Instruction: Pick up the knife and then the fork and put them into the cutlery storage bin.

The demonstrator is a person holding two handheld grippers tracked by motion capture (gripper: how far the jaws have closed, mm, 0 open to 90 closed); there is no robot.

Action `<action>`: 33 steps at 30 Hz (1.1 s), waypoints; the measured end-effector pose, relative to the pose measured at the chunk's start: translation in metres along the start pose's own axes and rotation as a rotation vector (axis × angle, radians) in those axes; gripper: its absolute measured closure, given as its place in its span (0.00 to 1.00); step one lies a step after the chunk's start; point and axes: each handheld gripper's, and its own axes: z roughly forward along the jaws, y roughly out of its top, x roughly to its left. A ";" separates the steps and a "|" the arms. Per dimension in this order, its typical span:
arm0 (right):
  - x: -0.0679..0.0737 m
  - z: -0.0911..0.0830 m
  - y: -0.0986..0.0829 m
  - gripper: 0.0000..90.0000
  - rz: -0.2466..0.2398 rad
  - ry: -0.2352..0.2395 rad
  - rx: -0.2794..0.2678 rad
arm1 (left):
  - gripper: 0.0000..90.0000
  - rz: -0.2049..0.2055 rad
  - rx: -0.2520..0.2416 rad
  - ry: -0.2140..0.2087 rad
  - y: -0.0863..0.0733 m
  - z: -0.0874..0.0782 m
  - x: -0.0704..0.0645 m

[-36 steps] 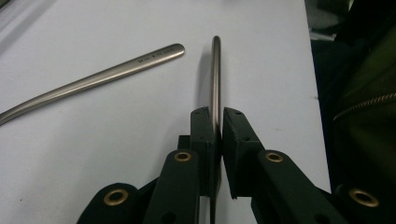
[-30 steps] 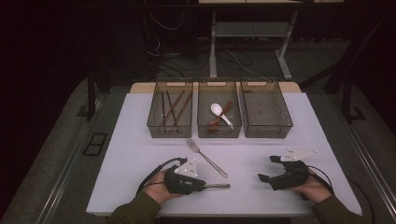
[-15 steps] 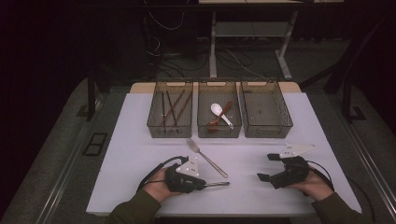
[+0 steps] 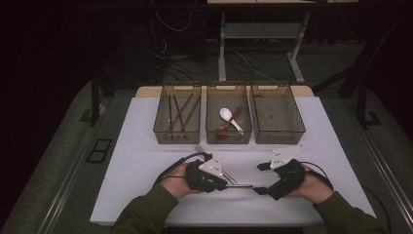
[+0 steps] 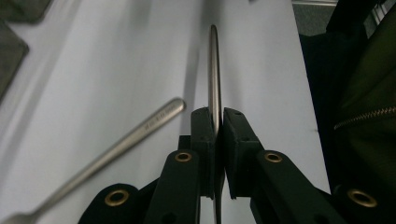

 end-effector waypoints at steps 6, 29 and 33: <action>-0.001 0.016 0.017 0.43 -0.076 0.082 0.043 | 0.92 0.053 0.016 -0.009 0.023 0.002 0.005; 0.001 0.035 0.030 0.93 -0.153 0.132 0.121 | 0.85 0.087 0.016 -0.021 0.040 0.009 0.010; -0.005 0.032 0.026 0.93 -0.145 0.102 0.116 | 0.68 -0.002 -0.045 0.000 0.031 0.001 0.011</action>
